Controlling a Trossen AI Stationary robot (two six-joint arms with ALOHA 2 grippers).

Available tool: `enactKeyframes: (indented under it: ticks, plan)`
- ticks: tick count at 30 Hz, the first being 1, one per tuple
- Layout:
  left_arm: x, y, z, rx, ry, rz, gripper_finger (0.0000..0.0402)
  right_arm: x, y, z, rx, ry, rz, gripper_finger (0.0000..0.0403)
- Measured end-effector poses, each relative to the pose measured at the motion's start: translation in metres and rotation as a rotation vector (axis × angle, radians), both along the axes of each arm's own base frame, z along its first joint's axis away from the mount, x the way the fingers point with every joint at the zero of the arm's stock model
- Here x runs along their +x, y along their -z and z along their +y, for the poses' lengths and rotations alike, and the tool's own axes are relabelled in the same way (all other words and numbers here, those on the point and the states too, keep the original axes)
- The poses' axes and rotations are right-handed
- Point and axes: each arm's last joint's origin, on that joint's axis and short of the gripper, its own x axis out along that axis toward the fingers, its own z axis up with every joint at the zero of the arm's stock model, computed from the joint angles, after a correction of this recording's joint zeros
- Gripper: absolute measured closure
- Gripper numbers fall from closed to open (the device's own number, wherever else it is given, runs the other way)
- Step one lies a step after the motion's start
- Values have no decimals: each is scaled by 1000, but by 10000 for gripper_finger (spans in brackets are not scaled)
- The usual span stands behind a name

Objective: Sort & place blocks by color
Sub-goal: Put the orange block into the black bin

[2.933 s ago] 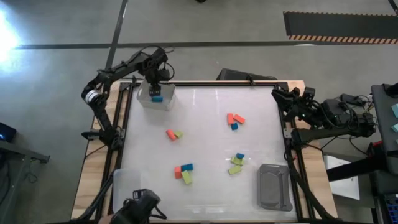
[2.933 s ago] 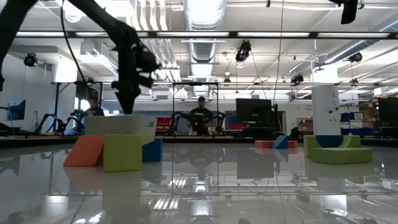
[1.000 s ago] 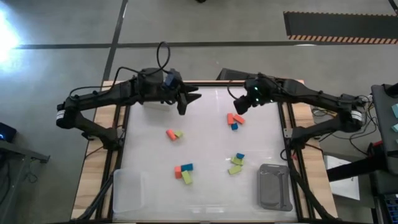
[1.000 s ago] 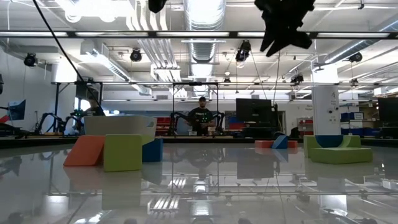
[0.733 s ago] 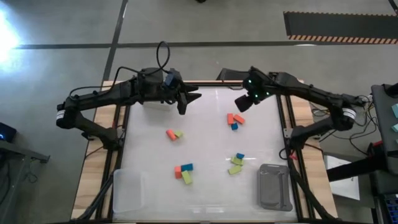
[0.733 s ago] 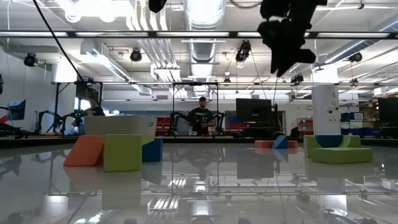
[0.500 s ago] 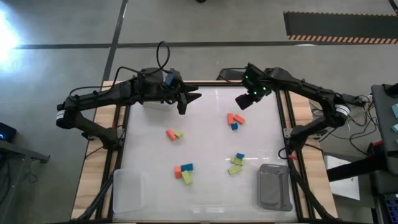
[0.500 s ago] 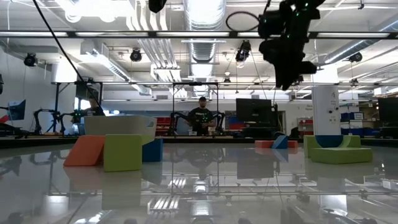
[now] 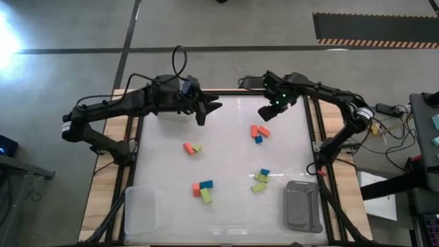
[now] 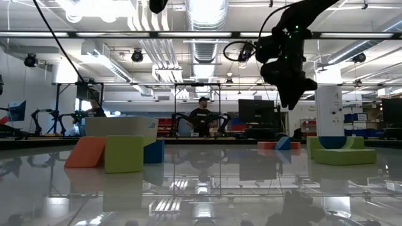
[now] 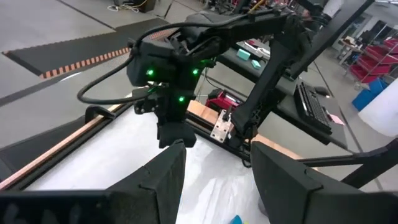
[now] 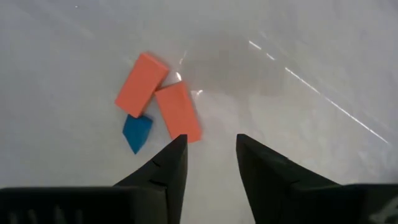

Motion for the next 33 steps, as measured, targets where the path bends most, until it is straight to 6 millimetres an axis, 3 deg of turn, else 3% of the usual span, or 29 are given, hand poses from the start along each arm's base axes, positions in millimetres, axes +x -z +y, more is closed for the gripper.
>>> enactKeyframes:
  ticks: [8,16,33]
  plan:
    - [0,0,-2,-24,4,-5,236,-1,14,-12,29,10,38,212]
    - [0,0,-2,-23,4,-5,236,5,33,-18,107,-4,46,192]
    - [0,0,1,-11,-13,-3,236,38,50,22,76,-172,128,193]
